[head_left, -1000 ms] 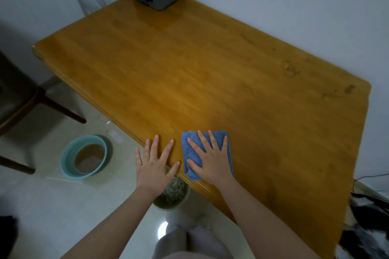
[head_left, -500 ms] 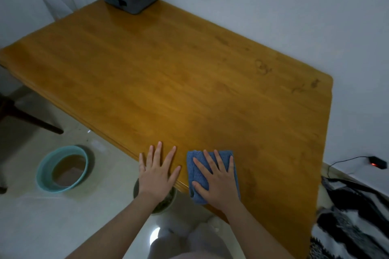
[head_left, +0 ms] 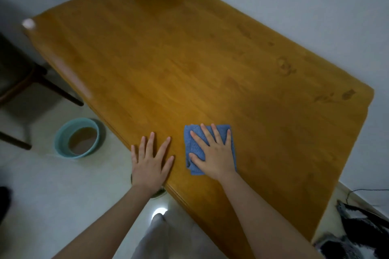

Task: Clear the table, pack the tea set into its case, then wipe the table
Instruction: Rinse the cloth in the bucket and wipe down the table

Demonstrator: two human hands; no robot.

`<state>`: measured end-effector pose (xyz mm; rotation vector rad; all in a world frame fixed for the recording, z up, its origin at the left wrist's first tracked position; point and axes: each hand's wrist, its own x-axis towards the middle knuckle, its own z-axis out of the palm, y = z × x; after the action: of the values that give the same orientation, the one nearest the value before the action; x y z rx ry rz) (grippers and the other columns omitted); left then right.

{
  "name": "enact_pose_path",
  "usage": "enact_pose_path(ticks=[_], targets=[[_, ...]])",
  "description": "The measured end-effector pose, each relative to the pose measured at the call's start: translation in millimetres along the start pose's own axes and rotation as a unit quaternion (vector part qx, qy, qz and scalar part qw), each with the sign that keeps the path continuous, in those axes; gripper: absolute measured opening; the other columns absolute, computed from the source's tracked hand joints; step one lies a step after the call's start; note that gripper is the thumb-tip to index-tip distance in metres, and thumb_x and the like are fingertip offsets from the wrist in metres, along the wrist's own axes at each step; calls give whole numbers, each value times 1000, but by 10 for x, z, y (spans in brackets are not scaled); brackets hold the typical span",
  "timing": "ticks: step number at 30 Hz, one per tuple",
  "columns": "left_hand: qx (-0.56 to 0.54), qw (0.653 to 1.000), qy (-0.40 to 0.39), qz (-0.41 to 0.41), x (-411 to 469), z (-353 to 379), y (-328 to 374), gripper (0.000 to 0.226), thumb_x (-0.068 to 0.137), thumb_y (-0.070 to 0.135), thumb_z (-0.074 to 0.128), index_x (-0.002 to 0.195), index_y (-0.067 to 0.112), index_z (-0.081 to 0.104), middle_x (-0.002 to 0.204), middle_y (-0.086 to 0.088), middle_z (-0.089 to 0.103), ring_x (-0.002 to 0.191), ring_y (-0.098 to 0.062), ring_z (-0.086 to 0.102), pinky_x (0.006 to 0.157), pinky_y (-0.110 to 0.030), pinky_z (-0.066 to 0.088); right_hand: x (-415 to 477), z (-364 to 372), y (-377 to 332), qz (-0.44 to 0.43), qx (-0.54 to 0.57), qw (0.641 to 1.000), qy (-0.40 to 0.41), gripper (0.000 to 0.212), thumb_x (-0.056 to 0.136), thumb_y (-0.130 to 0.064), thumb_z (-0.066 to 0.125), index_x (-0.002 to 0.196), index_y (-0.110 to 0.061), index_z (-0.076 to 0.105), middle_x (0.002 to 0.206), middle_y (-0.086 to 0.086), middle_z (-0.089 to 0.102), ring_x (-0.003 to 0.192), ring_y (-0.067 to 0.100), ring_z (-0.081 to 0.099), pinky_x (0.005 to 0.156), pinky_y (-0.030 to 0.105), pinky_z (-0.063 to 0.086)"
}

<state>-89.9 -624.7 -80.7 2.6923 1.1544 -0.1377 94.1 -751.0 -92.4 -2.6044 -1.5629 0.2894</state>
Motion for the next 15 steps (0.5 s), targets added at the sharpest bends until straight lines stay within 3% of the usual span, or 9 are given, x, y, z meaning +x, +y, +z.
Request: enact_pose_path(ticks=[7, 15], targets=[[-29, 997, 26, -69, -317, 137, 235, 65, 90, 68, 11, 151, 45, 15, 161, -6, 12, 148, -32, 8, 117, -54, 0, 374, -52, 180, -35, -10, 999, -12, 66, 91, -72, 19, 152, -48, 6, 164, -9, -1, 150, 23, -10, 113, 62, -14], [-42, 993, 31, -104, -574, 161, 383, 66, 90, 67, 7, 151, 44, 12, 162, -5, 7, 149, -30, 3, 117, -53, -4, -4, 20, 96, -83, -26, 996, 0, 66, 92, -71, 20, 152, -46, 7, 164, -5, 4, 151, 27, -4, 113, 65, -10]])
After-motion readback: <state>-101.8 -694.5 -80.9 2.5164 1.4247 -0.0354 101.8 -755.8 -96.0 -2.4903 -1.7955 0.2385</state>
